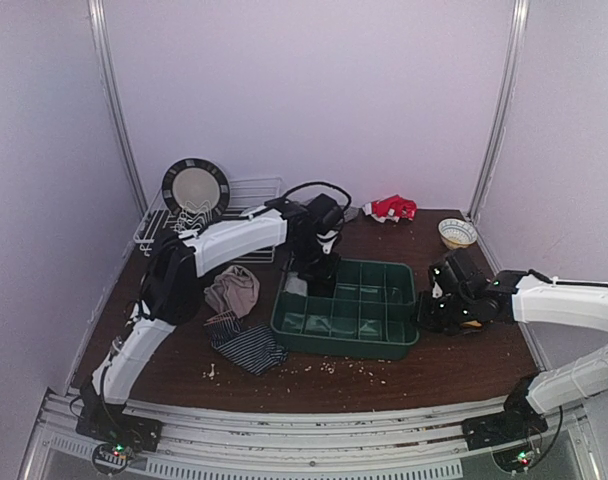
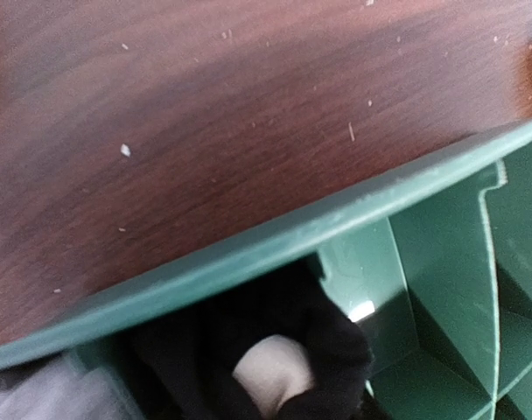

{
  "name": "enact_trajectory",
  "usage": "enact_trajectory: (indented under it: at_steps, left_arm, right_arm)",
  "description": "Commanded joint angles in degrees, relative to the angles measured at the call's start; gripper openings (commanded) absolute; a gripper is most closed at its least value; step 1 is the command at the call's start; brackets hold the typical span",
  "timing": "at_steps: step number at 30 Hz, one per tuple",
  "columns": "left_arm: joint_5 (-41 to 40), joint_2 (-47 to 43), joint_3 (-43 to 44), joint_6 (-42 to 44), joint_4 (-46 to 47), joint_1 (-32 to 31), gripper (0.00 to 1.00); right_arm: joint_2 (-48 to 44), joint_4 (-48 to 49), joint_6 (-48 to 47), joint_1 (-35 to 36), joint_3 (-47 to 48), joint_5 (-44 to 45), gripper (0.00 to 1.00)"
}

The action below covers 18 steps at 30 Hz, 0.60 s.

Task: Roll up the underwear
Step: Place the underwear in the storage box.

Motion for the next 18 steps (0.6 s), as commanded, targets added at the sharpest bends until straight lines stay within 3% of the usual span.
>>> enact_trajectory:
  at_steps: [1, 4, 9, 10, 13, 18]
  left_arm:
    - [-2.1, -2.7, -0.7, 2.0, -2.0, 1.0, 0.44]
    - [-1.7, -4.1, -1.4, 2.3, -1.9, 0.9, 0.48]
    - [-1.4, -6.6, -2.5, 2.9, -1.9, 0.2, 0.56]
    - [-1.4, -7.1, -2.6, 3.0, -1.9, 0.1, 0.71]
    - [-1.7, -8.5, -3.2, 3.4, -1.9, -0.1, 0.94]
    - [-2.7, -11.0, -5.1, 3.8, -1.2, -0.4, 0.98]
  right_arm:
    - [-1.8, -4.0, 0.2, 0.2, -0.2, 0.4, 0.05]
    - [-2.1, -4.0, -0.3, 0.2, 0.2, -0.1, 0.09]
    - [-3.4, -4.5, -1.0, 0.2, 1.0, 0.3, 0.23]
    - [-3.6, -4.7, -1.1, 0.2, 1.1, 0.4, 0.25]
    - [-4.2, -5.3, -1.3, 0.2, 1.5, 0.6, 0.32]
    - [-5.6, -5.8, -1.6, 0.2, 1.8, 0.6, 0.42]
